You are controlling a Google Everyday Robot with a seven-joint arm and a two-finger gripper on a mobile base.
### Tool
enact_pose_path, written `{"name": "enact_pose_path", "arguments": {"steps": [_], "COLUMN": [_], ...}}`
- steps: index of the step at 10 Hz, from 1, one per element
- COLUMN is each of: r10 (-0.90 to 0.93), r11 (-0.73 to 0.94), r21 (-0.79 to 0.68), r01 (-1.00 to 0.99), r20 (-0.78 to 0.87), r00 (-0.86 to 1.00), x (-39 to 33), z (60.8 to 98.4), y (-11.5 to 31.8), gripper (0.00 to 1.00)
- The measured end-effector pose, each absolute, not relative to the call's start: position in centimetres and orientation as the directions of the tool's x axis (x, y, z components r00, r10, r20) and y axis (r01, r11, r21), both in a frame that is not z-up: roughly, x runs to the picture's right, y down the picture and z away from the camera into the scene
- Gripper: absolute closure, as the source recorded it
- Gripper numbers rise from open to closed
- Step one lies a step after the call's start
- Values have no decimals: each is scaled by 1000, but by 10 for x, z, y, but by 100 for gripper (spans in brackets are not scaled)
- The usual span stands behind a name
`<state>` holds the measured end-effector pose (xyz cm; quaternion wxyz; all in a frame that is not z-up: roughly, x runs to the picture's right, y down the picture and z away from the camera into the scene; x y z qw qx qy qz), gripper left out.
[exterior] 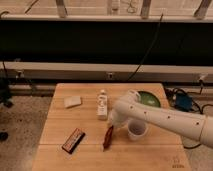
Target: Drag the pepper across the table
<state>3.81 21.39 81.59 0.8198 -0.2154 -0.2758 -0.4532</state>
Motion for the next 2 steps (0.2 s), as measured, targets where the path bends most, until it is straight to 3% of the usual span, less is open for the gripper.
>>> {"name": "enact_pose_path", "arguments": {"steps": [2], "r10": [-632], "r11": [495], "r21": [-99], "r01": [863], "r20": [641], "r00": [435], "x": [37], "z": [825], "y": [203], "gripper": [100]}}
